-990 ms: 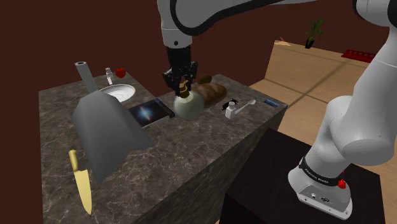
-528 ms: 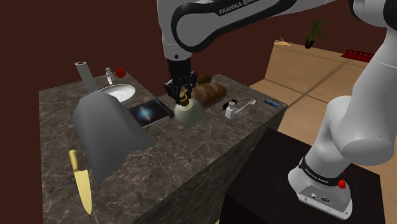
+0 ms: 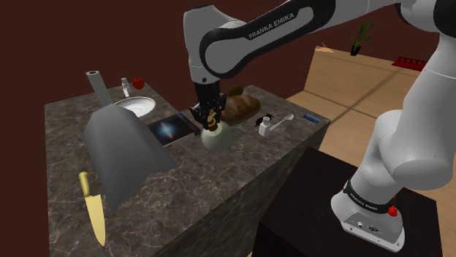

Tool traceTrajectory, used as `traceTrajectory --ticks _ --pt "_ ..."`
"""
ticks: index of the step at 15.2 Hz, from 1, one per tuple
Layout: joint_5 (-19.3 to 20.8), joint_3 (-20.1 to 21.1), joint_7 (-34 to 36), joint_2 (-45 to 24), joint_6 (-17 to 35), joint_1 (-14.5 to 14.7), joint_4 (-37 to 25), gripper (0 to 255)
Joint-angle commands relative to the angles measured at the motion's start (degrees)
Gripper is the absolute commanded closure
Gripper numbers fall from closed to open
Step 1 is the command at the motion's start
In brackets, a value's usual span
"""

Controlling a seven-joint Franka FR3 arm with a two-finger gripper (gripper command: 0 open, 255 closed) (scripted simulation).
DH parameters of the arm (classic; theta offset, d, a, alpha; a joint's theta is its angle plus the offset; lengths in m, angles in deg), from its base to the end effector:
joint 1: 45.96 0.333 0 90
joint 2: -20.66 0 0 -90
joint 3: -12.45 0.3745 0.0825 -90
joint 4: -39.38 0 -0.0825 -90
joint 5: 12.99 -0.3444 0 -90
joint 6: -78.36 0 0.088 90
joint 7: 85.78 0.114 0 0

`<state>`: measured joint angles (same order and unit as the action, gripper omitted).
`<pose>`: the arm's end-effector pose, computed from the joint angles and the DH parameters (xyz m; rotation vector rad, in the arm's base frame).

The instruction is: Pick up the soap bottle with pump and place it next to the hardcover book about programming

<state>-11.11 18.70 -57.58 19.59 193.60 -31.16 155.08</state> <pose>0.4853 0.1841 0.5082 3.1008 -0.1713 -0.0197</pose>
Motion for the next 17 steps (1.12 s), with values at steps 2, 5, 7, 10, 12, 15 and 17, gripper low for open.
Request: traceTrajectory --ticks 2,5,7,10,12,15,17 --pt "0.13 -0.01 0.11 -0.78 2.51 -0.01 1.68 255" --pt "0.29 -0.02 0.26 -1.65 4.71 0.00 3.02 255" --pt "0.40 -0.02 0.36 -2.29 6.18 0.01 3.85 255" --pt "0.43 -0.02 0.39 -2.43 6.50 0.01 4.03 255" --pt "0.43 -0.02 0.39 -2.44 6.50 0.01 4.03 255" --pt "0.43 -0.03 0.39 -2.44 6.50 0.01 4.03 255" --pt "0.41 -0.03 0.36 -2.35 6.48 0.01 4.10 0"
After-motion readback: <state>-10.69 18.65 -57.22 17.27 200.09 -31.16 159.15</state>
